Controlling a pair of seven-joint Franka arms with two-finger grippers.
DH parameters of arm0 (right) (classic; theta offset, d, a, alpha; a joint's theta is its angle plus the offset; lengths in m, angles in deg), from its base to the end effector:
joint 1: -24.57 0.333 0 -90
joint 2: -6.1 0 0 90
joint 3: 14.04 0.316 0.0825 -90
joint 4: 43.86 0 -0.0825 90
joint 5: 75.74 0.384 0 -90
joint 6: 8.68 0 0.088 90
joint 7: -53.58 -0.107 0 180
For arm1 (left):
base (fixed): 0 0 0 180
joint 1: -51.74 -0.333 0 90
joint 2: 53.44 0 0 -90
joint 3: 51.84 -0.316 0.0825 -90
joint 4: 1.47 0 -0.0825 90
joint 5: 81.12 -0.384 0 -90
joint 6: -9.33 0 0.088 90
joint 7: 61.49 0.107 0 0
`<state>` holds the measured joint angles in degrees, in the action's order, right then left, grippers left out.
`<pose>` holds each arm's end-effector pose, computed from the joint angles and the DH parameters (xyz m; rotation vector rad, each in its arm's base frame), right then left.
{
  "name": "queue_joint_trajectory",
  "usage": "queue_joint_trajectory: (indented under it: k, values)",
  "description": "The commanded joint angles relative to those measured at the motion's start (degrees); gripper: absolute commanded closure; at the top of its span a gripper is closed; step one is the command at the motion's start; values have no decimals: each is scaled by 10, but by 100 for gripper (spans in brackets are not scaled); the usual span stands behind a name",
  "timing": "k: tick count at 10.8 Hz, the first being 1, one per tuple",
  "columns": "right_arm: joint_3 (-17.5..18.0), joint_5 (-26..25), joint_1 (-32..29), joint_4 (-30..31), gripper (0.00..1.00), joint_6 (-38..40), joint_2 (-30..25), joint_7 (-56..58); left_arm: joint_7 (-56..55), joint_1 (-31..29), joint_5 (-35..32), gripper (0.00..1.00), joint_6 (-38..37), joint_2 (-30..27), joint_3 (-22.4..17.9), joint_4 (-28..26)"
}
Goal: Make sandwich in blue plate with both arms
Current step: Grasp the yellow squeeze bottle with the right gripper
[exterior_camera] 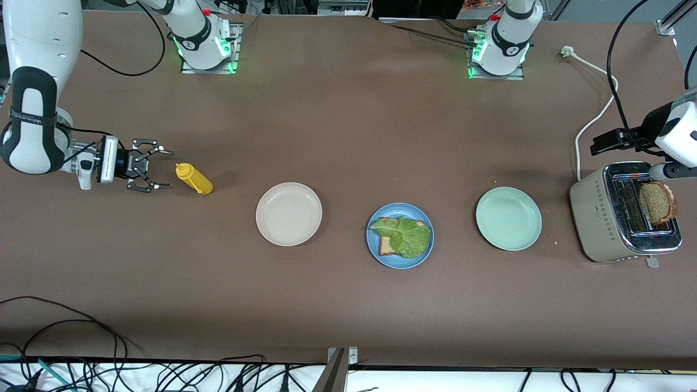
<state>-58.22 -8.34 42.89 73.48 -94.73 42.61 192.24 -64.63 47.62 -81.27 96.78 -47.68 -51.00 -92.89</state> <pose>0.5027 -0.1315 0.1814 -1.7398 -1.3530 -0.6638 0.5728 0.0335 0.5527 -3.1244 -0.1750 0.2663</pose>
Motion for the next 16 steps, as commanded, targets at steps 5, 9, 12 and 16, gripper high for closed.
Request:
queue_joint_trajectory:
  k: [5, 9, 12, 16]
  values:
    - [125, 42, -101, -55, 0, 19, 41, 41, 3, 1, -6, 0, -3, -4, 4, -2]
    - [150, 70, -100, -60, 0, 17, 55, 42, 0, 9, -9, 0, -3, -3, 6, 6]
    - [165, 96, -91, -60, 12, 12, 66, 36, -3, 6, -9, 0, -14, -4, 6, 45]
    - [206, 111, -72, -127, 100, -48, 66, -40, 3, 3, -7, 0, -16, -4, 6, 42]
